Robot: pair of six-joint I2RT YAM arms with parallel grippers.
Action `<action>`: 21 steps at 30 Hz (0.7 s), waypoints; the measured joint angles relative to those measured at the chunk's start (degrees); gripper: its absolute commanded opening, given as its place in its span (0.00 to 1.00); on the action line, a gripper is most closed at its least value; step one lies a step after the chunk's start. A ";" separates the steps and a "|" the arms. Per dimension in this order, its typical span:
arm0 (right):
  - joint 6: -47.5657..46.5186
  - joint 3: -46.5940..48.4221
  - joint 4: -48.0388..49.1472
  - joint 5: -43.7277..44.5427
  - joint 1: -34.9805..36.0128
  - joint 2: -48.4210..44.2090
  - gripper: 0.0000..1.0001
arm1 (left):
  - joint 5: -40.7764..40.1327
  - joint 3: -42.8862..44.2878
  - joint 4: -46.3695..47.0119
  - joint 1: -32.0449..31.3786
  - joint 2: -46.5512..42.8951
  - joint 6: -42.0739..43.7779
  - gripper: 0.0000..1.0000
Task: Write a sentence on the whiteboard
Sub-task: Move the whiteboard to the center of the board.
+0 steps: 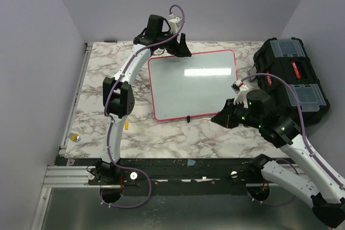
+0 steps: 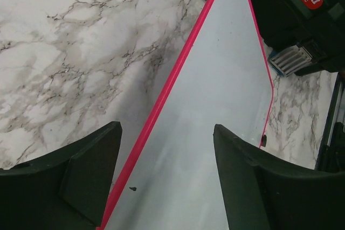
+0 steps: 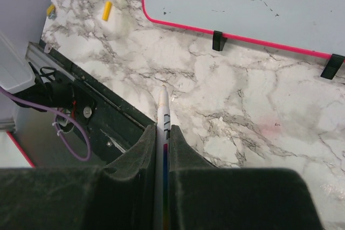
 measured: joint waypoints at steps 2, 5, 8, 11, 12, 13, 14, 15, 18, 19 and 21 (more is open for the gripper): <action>0.00 0.00 -0.02 0.00 0.00 -0.07 0.01 | 0.70 0.00 -0.09 -0.07 0.37 0.13 0.66; 0.04 0.00 -0.04 -0.02 0.00 -0.20 0.01 | 1.25 0.00 -0.50 -0.42 0.87 0.87 0.60; 0.35 0.00 -0.07 -0.02 0.00 -0.33 0.01 | 1.44 0.00 -0.90 -0.83 1.22 2.03 0.51; 0.39 0.00 -0.07 -0.04 0.00 -0.35 0.01 | 1.70 -0.02 -0.92 -0.68 1.25 3.32 0.47; 0.39 0.00 -0.07 -0.04 0.00 -0.35 0.01 | 1.73 -0.09 -0.94 -0.66 1.25 3.56 0.46; 0.39 0.02 -0.07 -0.04 0.00 -0.35 0.01 | 1.84 -0.20 -1.01 -0.66 1.25 4.04 0.45; 0.39 0.02 -0.07 -0.04 0.00 -0.35 0.01 | 1.95 -0.46 -1.01 -0.70 1.25 4.42 0.44; 0.39 0.02 -0.07 -0.04 0.00 -0.35 0.01 | 2.01 -0.68 -0.98 -0.76 1.25 4.63 0.44; 0.39 0.02 -0.07 -0.04 0.00 -0.35 0.01 | 2.23 -1.88 -0.66 -0.90 1.11 5.42 0.43; 0.39 0.02 -0.07 -0.04 0.00 -0.35 0.01 | 2.27 -2.36 -0.44 -0.92 0.98 5.66 0.42; 0.39 0.11 -0.11 -0.07 0.00 -0.35 0.01 | 2.29 -3.56 0.13 -0.94 0.42 6.08 0.41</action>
